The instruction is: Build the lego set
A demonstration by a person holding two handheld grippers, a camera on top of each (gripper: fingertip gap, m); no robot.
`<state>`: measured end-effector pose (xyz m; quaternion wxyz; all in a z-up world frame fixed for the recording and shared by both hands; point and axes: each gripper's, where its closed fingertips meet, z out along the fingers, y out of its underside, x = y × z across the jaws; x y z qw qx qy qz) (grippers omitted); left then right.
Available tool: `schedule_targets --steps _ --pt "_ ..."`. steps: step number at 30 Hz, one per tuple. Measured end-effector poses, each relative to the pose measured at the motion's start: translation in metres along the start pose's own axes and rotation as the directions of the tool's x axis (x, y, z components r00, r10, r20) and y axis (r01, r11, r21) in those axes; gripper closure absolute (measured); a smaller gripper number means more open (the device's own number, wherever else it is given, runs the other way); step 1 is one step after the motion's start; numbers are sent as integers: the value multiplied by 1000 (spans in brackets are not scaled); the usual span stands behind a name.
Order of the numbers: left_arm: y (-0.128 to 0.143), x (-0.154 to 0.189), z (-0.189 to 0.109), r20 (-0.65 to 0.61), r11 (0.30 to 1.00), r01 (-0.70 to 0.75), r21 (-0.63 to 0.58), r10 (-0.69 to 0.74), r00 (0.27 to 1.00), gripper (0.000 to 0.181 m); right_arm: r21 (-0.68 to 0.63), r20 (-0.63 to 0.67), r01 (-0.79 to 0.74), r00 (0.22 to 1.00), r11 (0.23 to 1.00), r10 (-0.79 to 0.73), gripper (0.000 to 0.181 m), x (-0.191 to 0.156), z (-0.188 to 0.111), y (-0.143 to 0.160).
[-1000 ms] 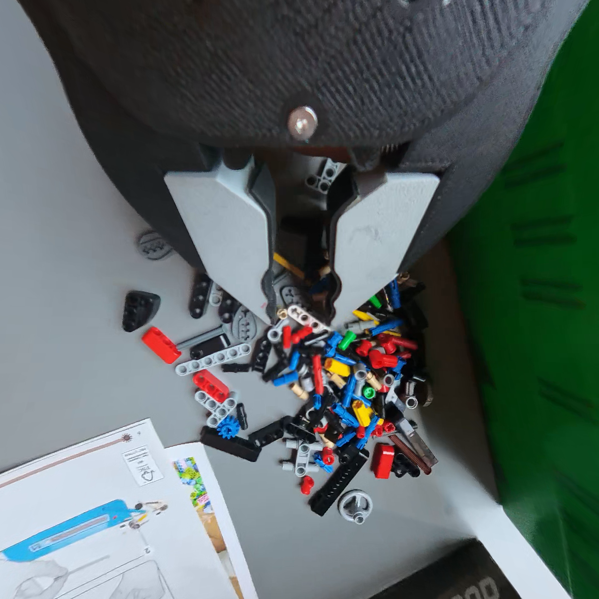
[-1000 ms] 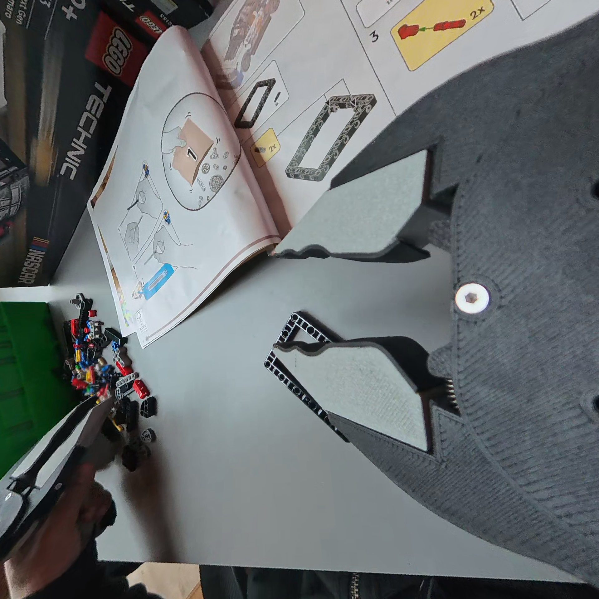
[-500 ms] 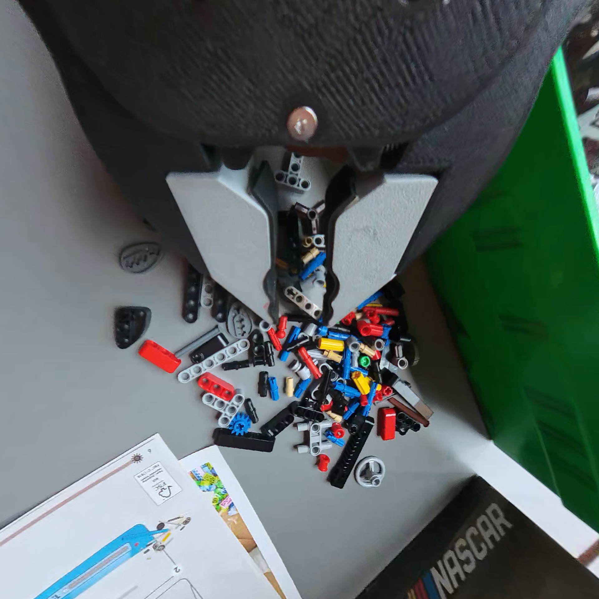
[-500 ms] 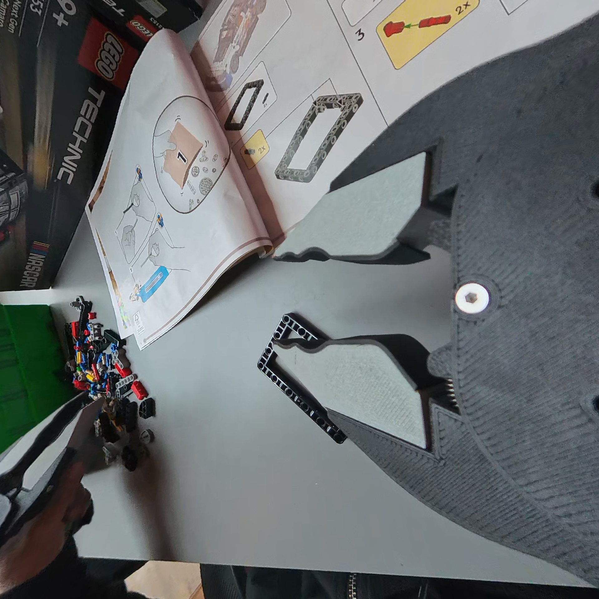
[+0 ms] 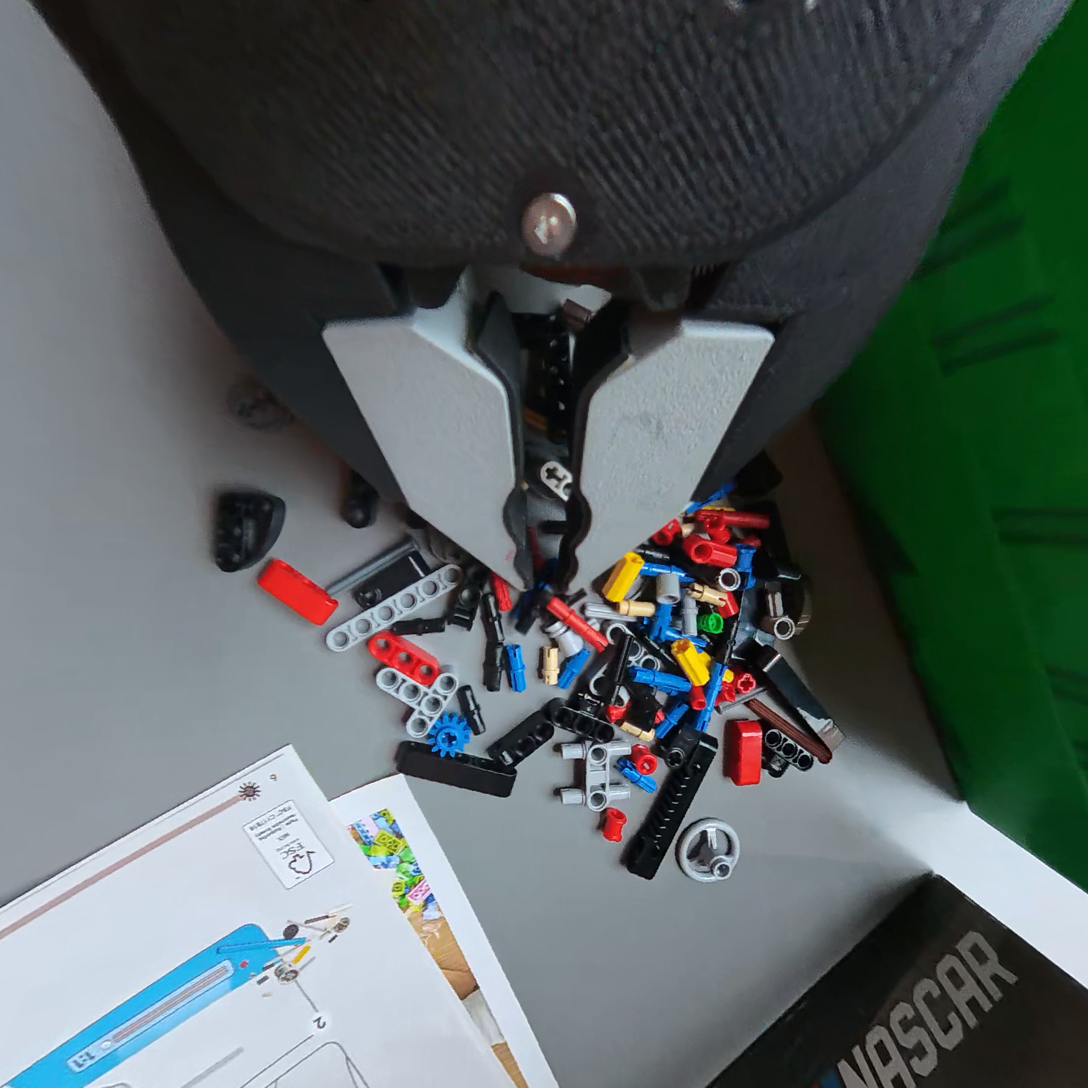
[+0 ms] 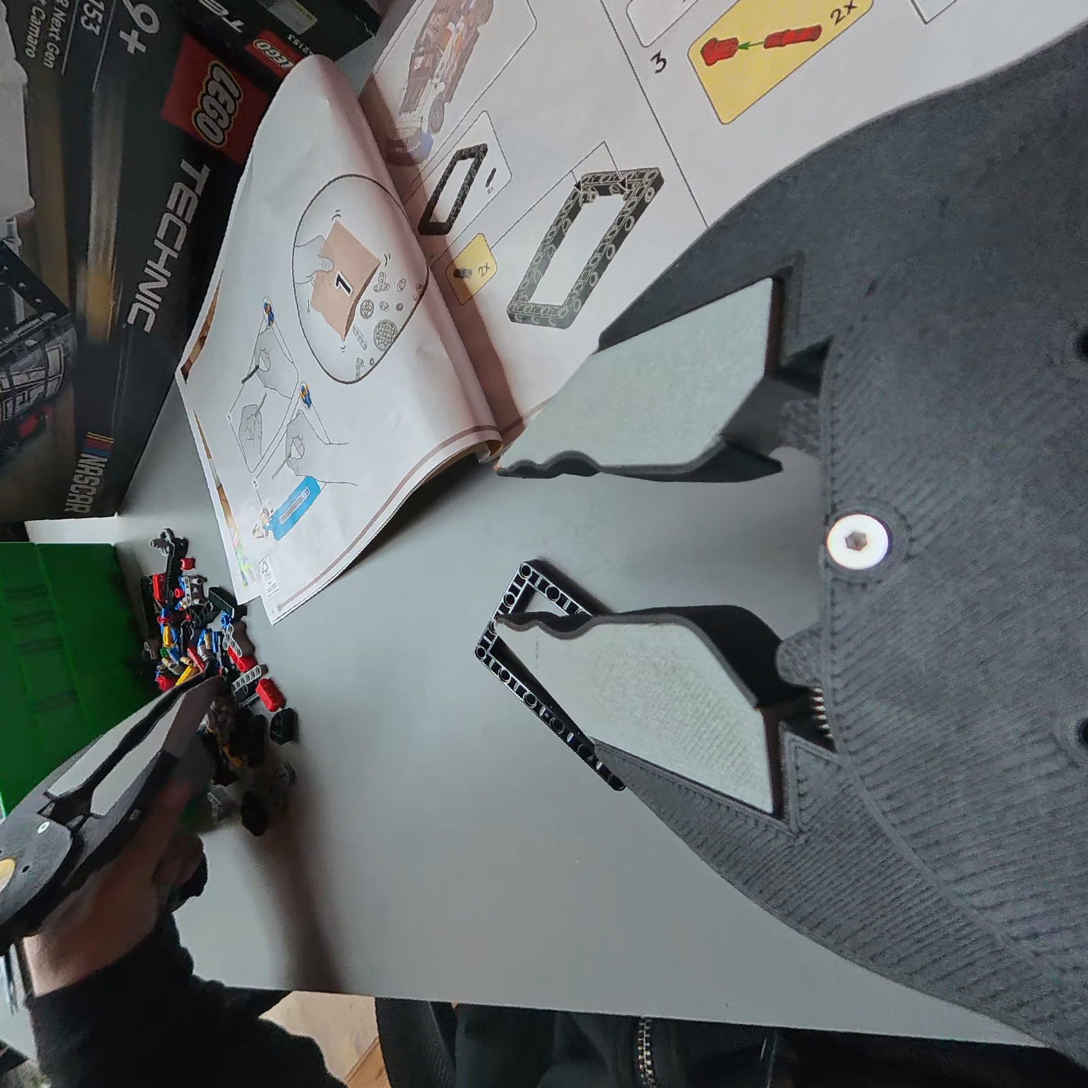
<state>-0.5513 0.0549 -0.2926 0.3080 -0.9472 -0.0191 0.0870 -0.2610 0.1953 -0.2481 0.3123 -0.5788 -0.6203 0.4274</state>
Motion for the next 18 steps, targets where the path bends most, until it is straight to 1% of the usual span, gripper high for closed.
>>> schedule_targets --steps 4,9,10,12,13,15,18 --pt "2 -1 -1 22 1000 -21 4 20 1000 178 6 0 -1 1000 1000 1 139 0 -1 -1" --pt "5 -2 -4 25 1000 -6 10 6 1000 178 0 3 -1 1000 1000 1 140 -1 0 0" --pt "5 -1 -4 21 1000 3 11 -3 1000 176 -2 2 1 1000 1000 -1 140 -1 0 1" --pt "4 -3 -5 23 1000 10 20 -11 1000 164 -5 0 3 1000 1000 -3 140 -1 0 1" --pt "2 -5 -6 33 1000 13 25 -13 999 164 -5 -1 4 1000 1000 -4 140 -1 0 1" --pt "-3 -7 -9 37 999 9 46 -11 999 164 -3 -3 4 1000 1000 -4 141 -1 0 1" --pt "-10 -5 -10 28 998 -15 61 14 1000 171 -1 -3 1 1000 1000 -1 142 -1 -1 1"
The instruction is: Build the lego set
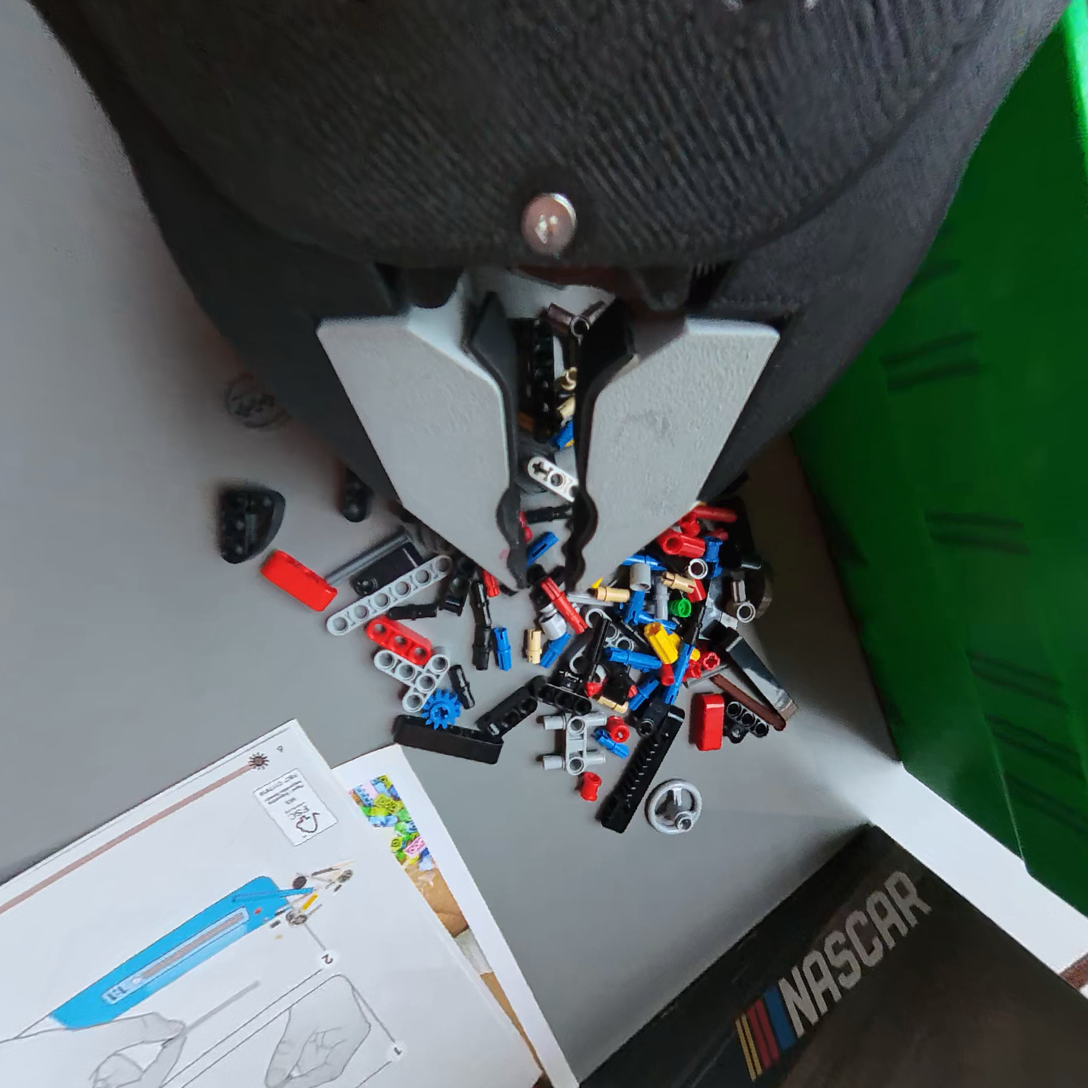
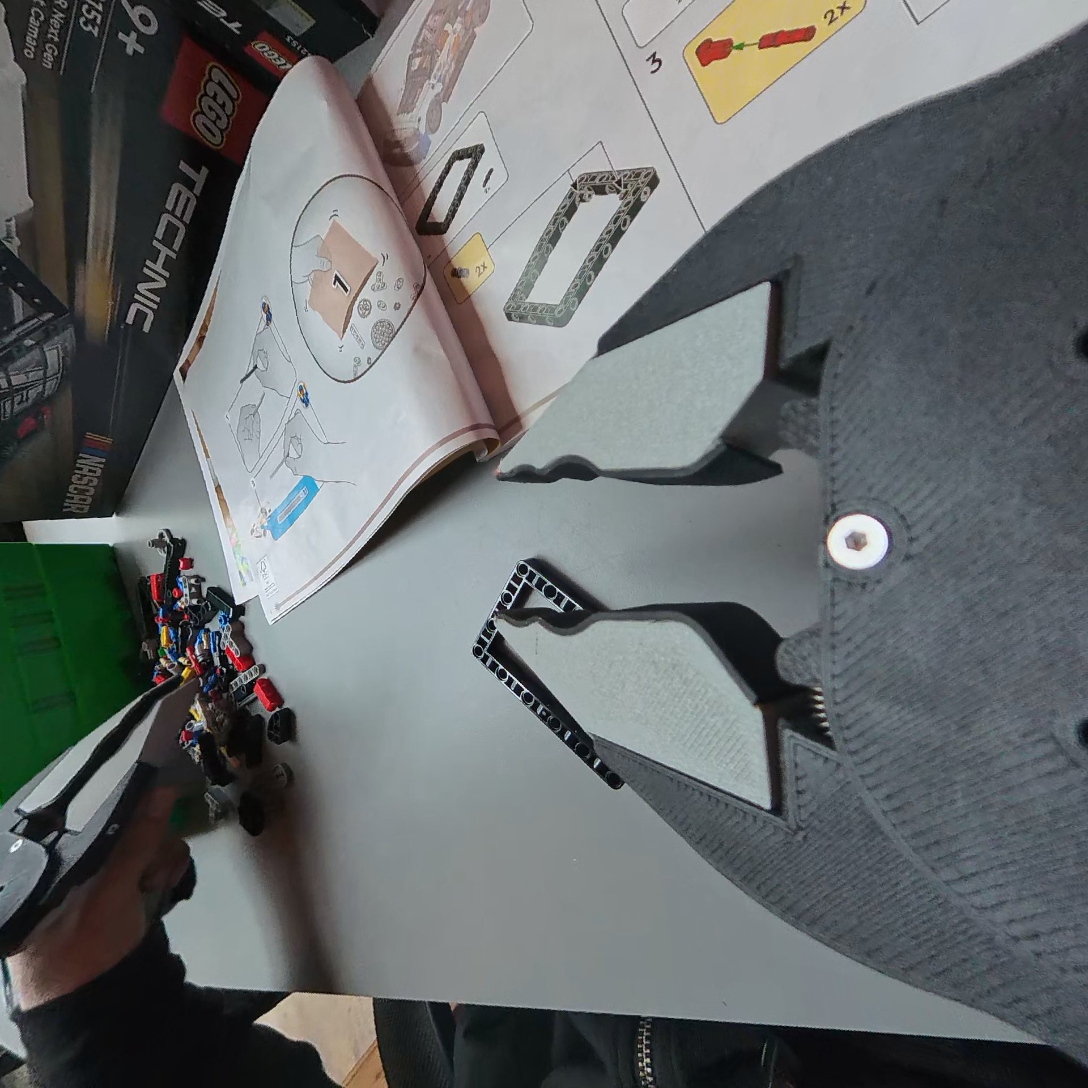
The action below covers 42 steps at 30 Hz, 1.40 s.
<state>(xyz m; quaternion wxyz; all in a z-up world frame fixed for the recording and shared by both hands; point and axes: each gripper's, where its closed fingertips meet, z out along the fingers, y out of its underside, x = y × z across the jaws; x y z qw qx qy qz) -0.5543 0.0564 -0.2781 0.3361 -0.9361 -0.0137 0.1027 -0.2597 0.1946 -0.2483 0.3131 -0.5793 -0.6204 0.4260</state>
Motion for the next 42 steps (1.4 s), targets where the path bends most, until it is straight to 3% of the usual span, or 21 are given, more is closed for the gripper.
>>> schedule_targets --steps 5,11,21,30,38,40,42 --pt "-4 1 5 -29 999 -27 -19 26 999 176 0 0 0 1000 1000 0 143 0 0 0" --pt "7 2 8 -59 991 -82 -110 76 995 169 1 -2 -1 1000 1000 1 143 0 -1 0" --pt "7 7 10 -86 979 -163 -121 153 984 167 1 1 0 1000 1000 0 144 -1 -1 0" --pt "10 6 10 -89 979 -161 -129 151 985 178 5 1 1 1000 1000 -1 145 -1 -2 -1" --pt "-10 1 -8 -86 997 -73 -5 72 994 179 8 -1 1 1000 1000 -1 145 -1 -2 -1" --pt "-29 21 -17 -173 996 -40 78 53 983 179 9 -1 -1 1000 1000 1 146 0 -2 -1" --pt "-54 64 -29 -307 983 -23 183 79 948 179 9 -4 -1 1000 1000 1 146 1 -1 -2"
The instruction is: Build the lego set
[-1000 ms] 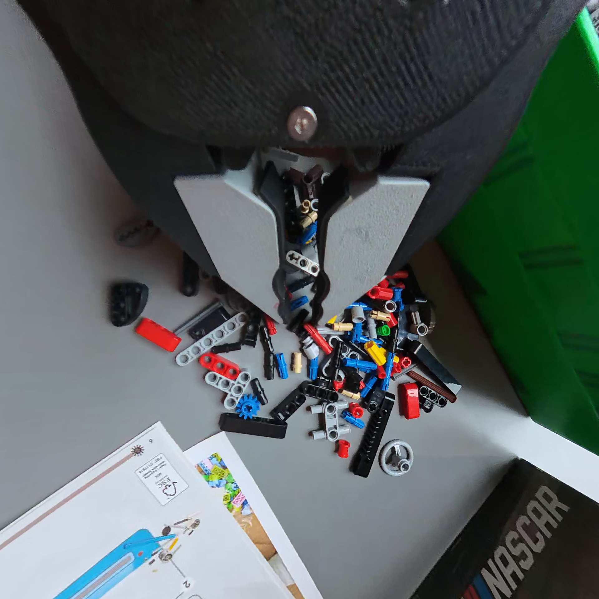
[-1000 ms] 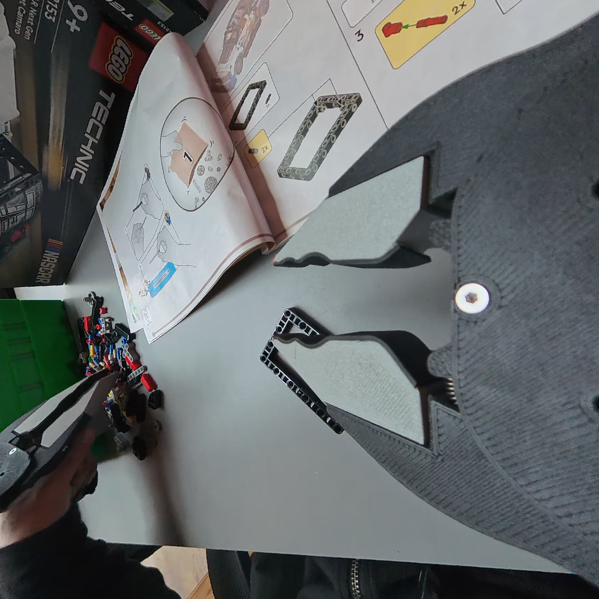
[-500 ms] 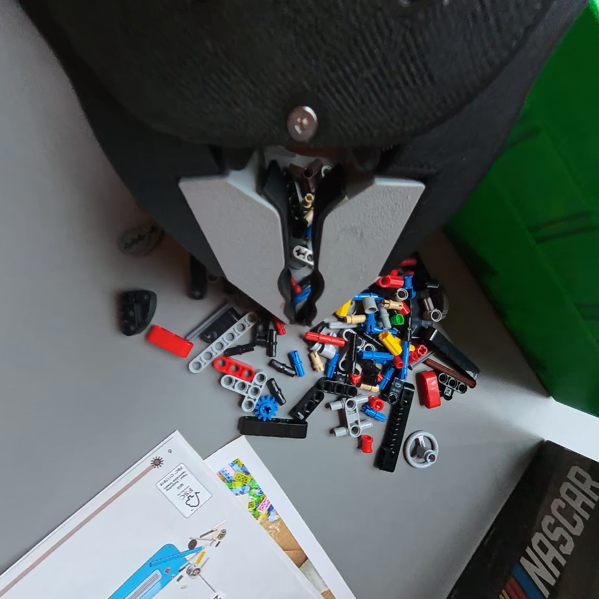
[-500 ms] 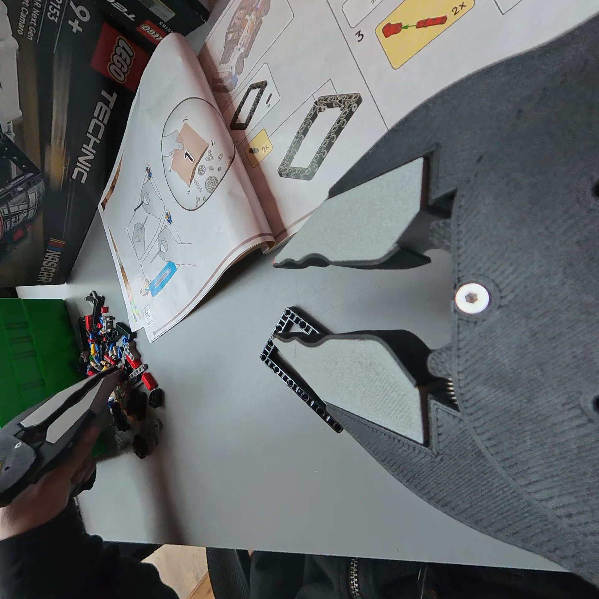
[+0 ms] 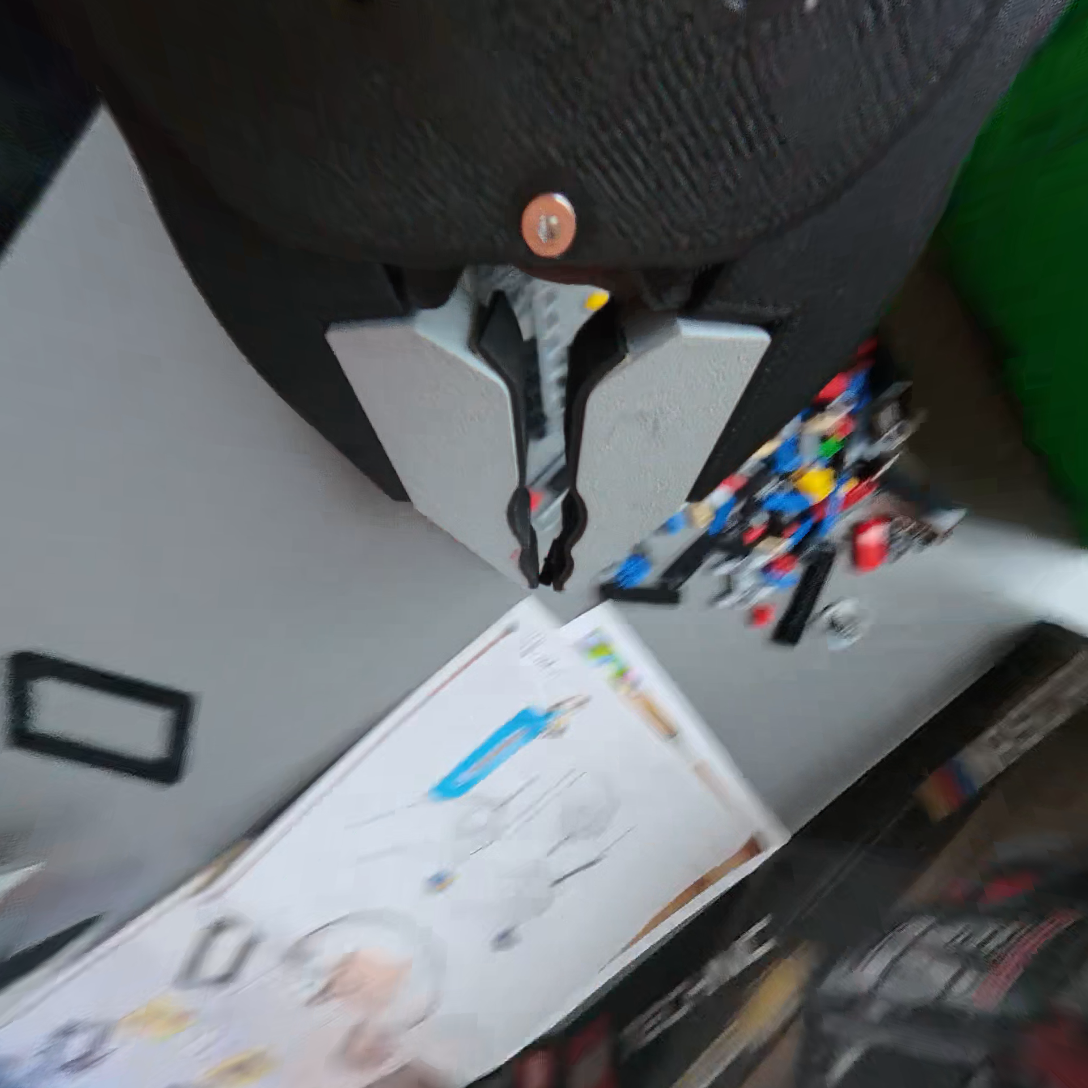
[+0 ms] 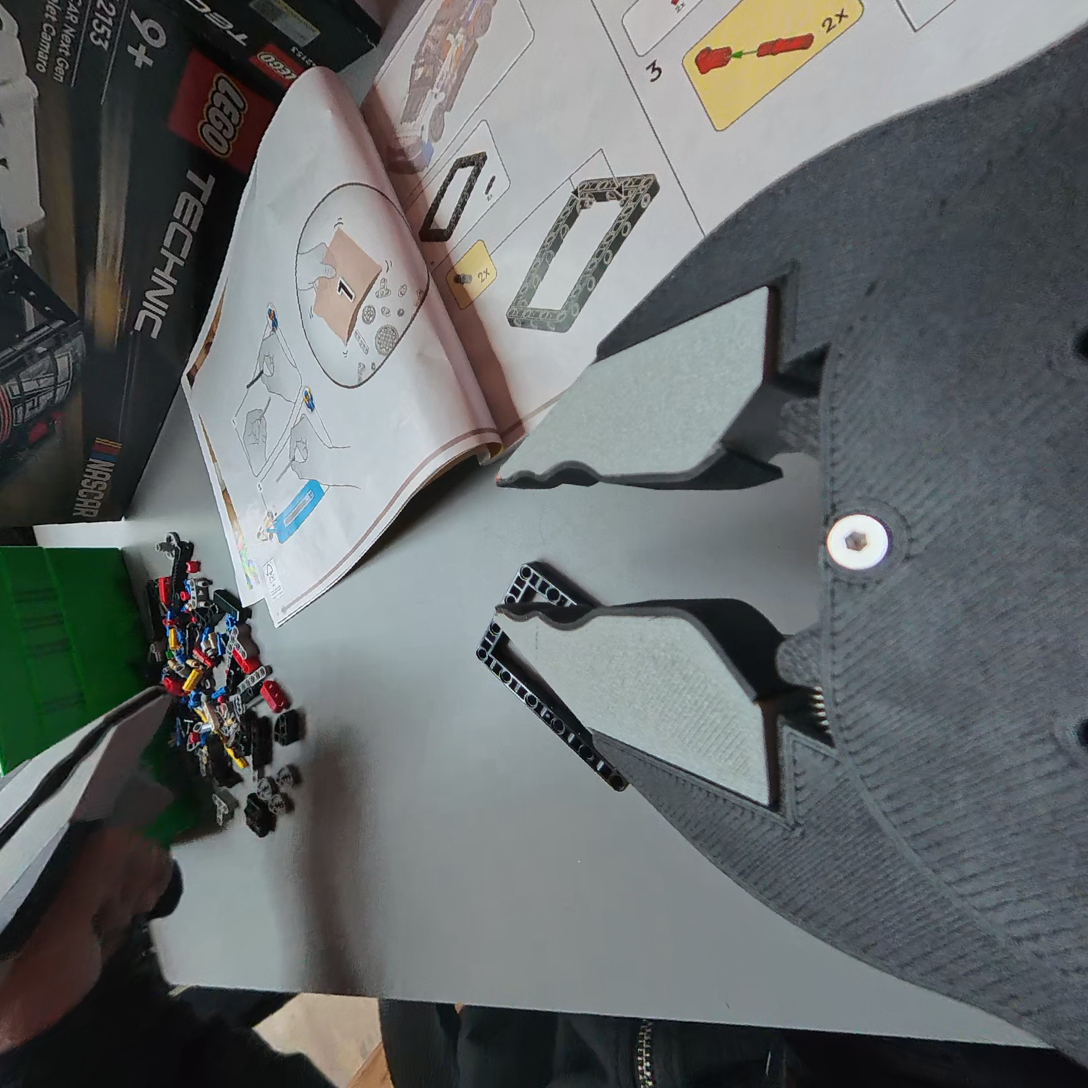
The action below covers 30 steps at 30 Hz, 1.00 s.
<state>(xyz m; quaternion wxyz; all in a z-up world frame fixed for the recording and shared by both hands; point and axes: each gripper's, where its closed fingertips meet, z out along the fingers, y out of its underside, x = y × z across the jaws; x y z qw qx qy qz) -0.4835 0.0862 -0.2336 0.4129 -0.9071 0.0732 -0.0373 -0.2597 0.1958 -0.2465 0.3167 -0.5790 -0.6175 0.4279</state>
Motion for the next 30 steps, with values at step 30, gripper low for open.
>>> schedule_targets --steps 30 --pt "7 160 69 -188 981 -194 -7 189 964 155 66 -89 -9 996 998 15 147 14 -13 -8"
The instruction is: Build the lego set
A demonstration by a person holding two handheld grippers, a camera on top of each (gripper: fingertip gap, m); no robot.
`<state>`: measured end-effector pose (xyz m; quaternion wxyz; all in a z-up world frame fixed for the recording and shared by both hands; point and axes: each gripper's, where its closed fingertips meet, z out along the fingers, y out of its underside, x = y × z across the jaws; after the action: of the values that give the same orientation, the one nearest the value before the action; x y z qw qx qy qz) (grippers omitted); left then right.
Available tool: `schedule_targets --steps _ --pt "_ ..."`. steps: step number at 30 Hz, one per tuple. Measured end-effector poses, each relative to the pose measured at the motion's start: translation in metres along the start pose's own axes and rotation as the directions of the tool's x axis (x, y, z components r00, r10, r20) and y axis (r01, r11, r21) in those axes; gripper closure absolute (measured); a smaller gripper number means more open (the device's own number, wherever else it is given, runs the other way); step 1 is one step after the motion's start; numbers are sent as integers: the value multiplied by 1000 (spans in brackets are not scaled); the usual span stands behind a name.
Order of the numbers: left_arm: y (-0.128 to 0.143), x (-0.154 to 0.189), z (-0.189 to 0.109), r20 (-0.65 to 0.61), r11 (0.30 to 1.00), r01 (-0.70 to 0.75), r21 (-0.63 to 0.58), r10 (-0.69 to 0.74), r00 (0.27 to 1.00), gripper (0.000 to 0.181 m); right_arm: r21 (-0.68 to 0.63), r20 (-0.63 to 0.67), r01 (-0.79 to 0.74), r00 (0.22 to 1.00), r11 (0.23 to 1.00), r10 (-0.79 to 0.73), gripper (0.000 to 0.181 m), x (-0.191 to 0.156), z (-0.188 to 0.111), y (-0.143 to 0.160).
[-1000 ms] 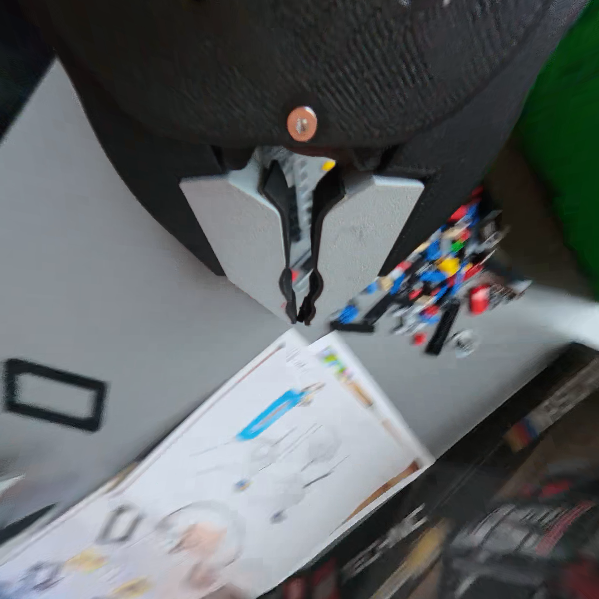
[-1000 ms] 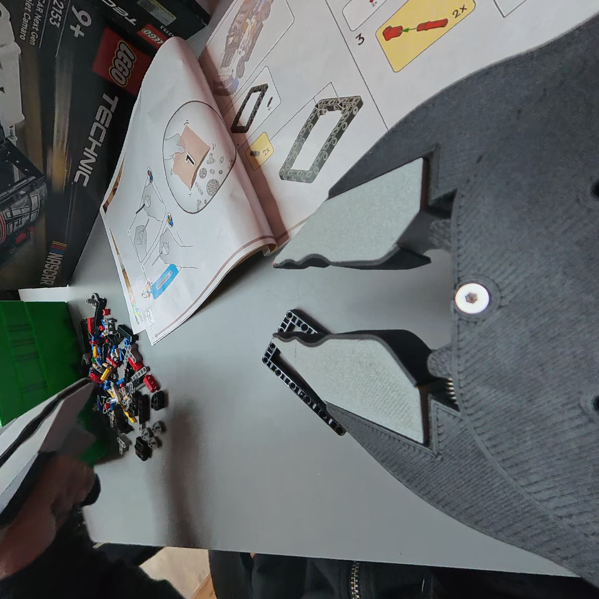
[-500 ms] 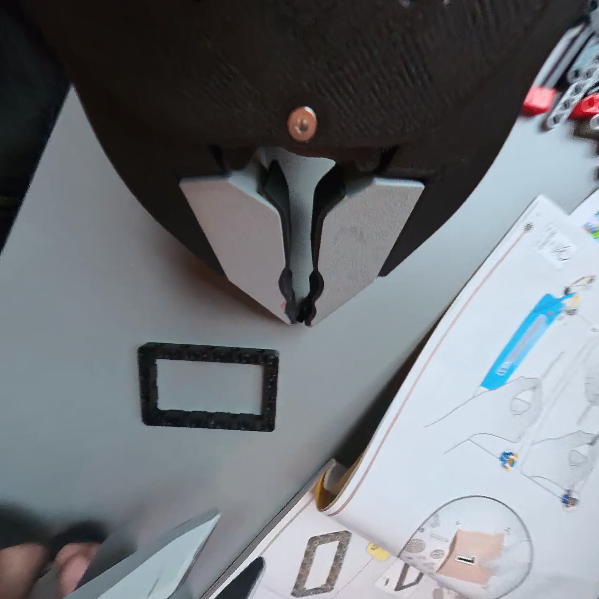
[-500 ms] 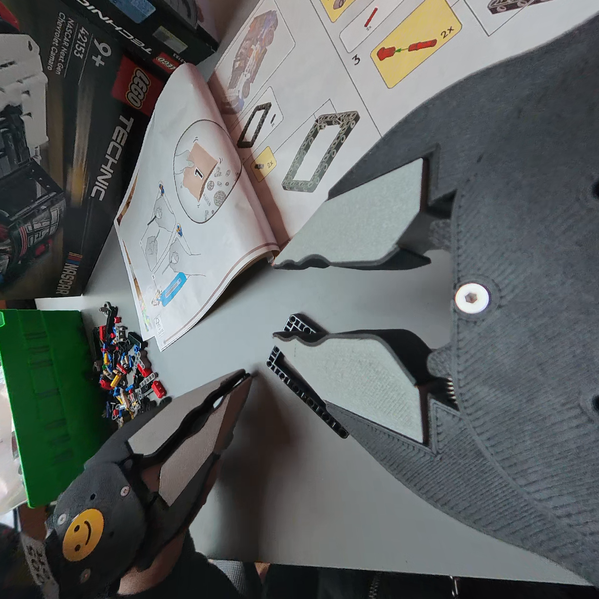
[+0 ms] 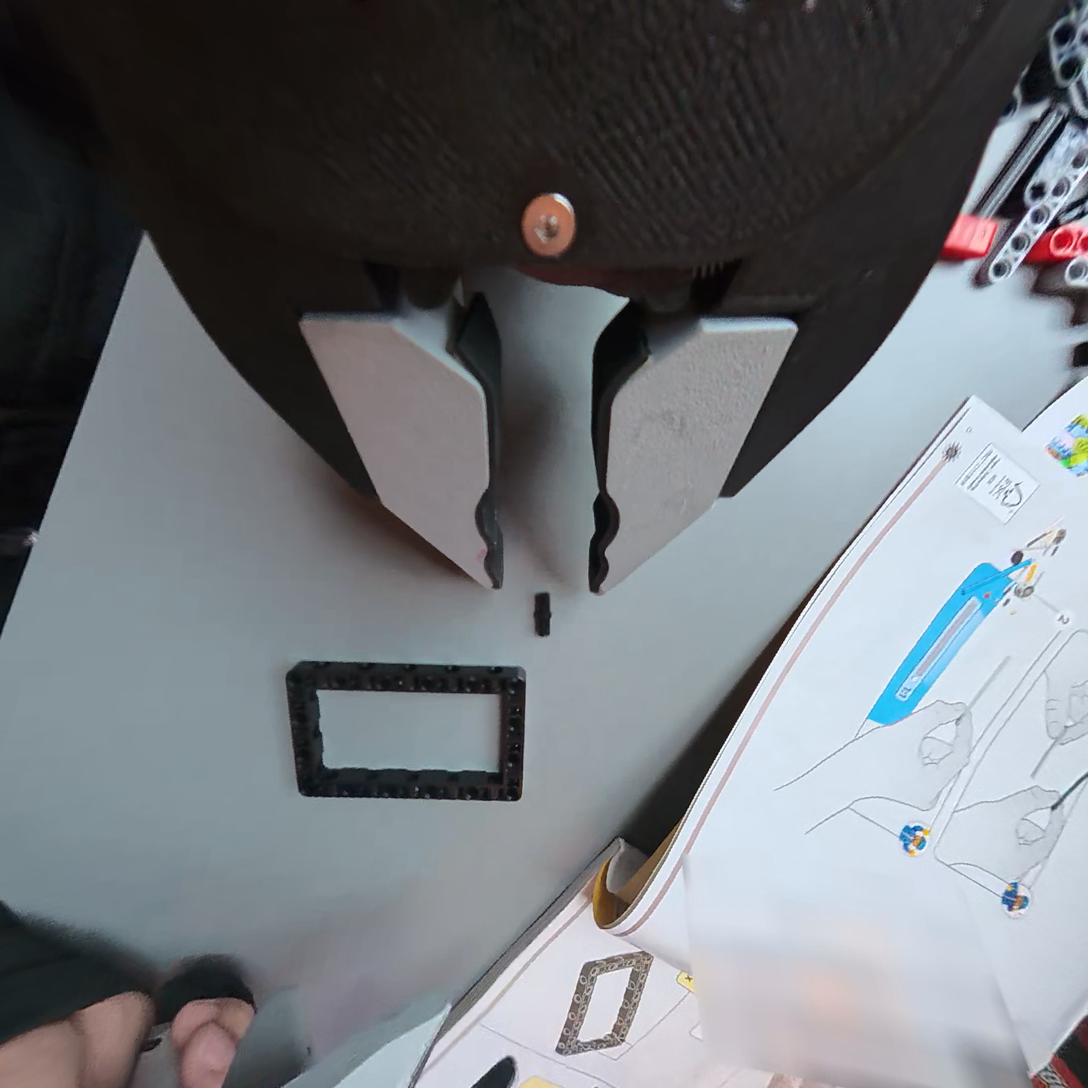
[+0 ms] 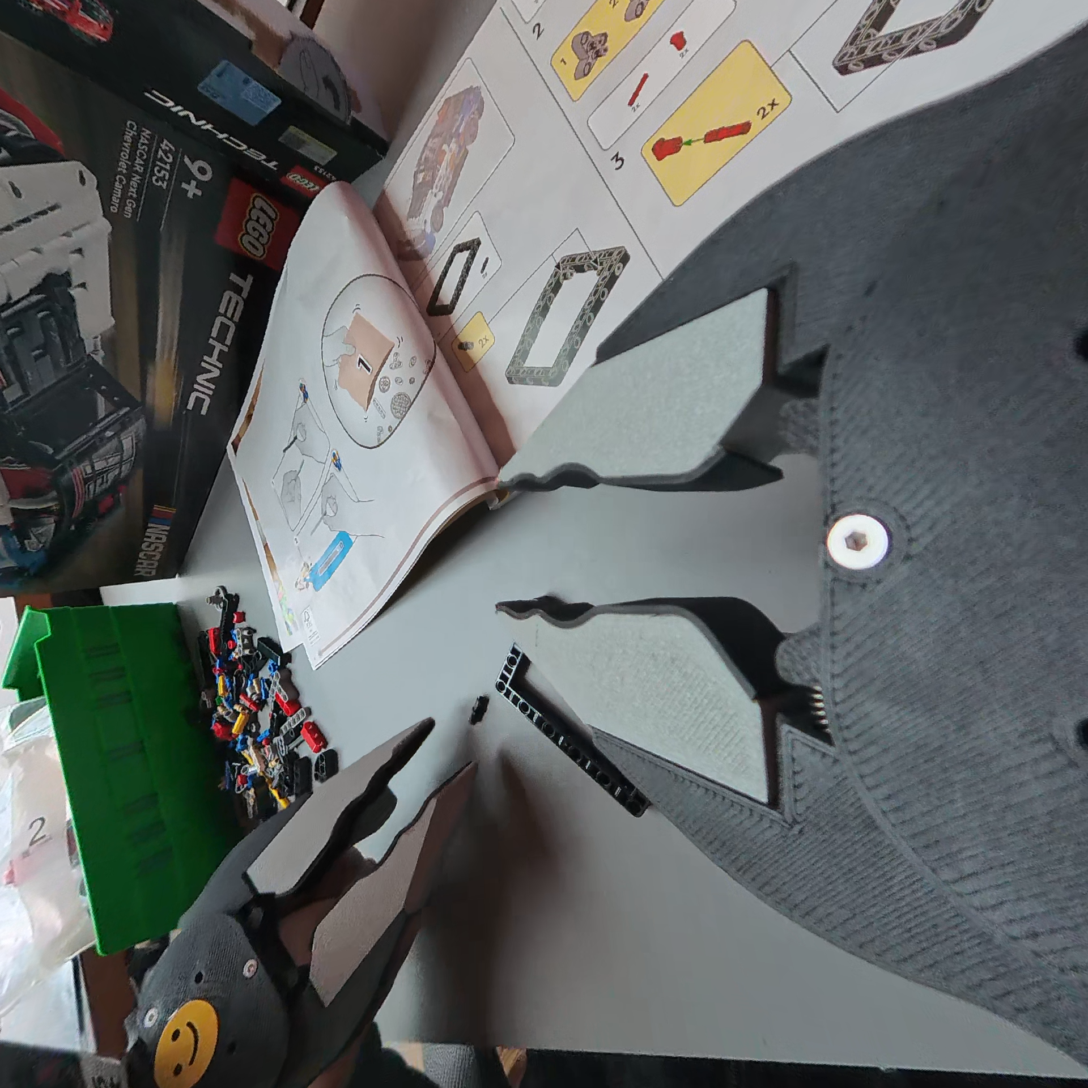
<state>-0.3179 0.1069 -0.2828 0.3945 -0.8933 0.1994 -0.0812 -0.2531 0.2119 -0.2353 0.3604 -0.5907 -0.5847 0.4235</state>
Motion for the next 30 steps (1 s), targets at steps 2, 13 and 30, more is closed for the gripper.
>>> schedule_targets --steps 2,13,30 --pt "4 -2 -7 -1 1000 -1 -3 1 1000 155 3 3 0 1000 1000 0 148 -1 0 -1" --pt "0 2 17 -29 999 -1 -40 0 1000 163 9 17 -6 1000 1000 6 148 -3 -1 -1" --pt "-94 10 15 13 889 -269 371 285 959 179 244 -54 21 998 969 -8 158 10 -38 -33"
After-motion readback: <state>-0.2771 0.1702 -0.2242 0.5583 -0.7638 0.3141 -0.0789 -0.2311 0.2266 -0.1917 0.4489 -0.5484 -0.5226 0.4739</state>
